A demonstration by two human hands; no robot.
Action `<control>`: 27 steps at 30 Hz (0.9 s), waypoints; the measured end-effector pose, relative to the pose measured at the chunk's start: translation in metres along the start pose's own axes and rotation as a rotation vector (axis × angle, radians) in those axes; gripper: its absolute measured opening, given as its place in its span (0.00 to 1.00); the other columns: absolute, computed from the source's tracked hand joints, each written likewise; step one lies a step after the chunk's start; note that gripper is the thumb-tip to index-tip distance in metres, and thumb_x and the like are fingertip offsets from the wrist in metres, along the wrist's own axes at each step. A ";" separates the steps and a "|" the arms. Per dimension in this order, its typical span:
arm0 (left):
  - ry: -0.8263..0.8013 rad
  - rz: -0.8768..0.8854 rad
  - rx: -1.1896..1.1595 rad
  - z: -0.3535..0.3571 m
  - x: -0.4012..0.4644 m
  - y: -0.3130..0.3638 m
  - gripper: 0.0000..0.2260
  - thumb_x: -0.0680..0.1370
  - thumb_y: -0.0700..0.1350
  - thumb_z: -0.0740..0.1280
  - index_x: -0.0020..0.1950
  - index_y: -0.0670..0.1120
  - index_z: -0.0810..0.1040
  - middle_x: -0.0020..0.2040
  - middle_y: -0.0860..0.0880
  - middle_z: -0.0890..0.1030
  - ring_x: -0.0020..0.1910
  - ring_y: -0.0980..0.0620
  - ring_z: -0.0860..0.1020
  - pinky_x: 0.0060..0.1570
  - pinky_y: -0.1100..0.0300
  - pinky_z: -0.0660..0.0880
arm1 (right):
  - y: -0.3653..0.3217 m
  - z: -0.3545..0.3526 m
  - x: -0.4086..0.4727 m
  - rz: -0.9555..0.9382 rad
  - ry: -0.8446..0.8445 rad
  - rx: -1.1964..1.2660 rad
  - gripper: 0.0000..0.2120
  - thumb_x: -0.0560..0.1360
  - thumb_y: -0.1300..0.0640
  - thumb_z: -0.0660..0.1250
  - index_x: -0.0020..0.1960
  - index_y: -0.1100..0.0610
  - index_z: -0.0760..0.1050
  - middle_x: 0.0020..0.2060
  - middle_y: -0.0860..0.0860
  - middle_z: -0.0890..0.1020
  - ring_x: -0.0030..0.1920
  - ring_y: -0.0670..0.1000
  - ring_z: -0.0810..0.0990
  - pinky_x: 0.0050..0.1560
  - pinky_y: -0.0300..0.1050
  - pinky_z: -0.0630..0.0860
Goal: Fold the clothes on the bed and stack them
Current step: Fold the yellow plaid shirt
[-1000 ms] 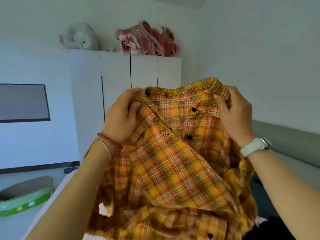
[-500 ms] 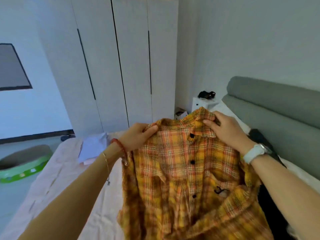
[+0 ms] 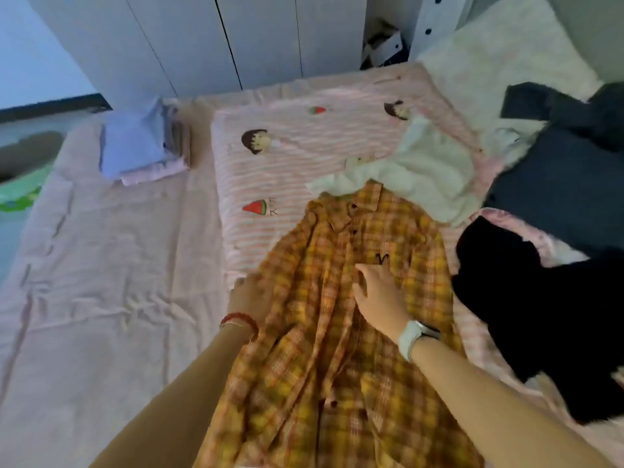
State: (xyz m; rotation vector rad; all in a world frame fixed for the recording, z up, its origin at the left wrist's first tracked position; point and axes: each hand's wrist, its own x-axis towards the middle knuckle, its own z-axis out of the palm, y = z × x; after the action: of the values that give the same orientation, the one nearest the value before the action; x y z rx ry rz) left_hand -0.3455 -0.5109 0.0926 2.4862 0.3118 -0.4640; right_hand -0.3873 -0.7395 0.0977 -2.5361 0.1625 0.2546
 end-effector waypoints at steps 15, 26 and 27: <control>0.325 -0.226 -0.076 0.006 -0.018 -0.124 0.07 0.73 0.40 0.64 0.51 0.43 0.73 0.44 0.43 0.77 0.49 0.37 0.75 0.42 0.53 0.68 | -0.029 0.139 -0.108 0.044 0.068 0.102 0.13 0.77 0.49 0.63 0.52 0.58 0.77 0.42 0.50 0.79 0.45 0.50 0.77 0.42 0.40 0.72; 0.100 0.239 0.359 0.025 -0.069 -0.178 0.19 0.74 0.52 0.59 0.56 0.42 0.79 0.52 0.40 0.78 0.51 0.37 0.75 0.54 0.44 0.72 | -0.079 0.188 -0.120 0.364 -0.152 0.173 0.17 0.76 0.39 0.57 0.46 0.53 0.72 0.36 0.46 0.74 0.38 0.50 0.75 0.31 0.41 0.64; 0.024 0.176 0.382 0.028 -0.071 -0.185 0.20 0.75 0.54 0.61 0.60 0.42 0.76 0.56 0.40 0.76 0.56 0.37 0.73 0.59 0.44 0.68 | -0.083 0.192 -0.117 0.402 -0.165 0.210 0.17 0.76 0.40 0.57 0.43 0.54 0.71 0.35 0.48 0.73 0.36 0.50 0.73 0.31 0.41 0.62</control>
State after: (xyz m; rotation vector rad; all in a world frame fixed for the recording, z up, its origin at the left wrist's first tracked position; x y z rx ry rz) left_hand -0.4761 -0.3874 0.0059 2.8593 0.0102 -0.4539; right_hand -0.5146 -0.5559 0.0117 -2.2436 0.6030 0.5696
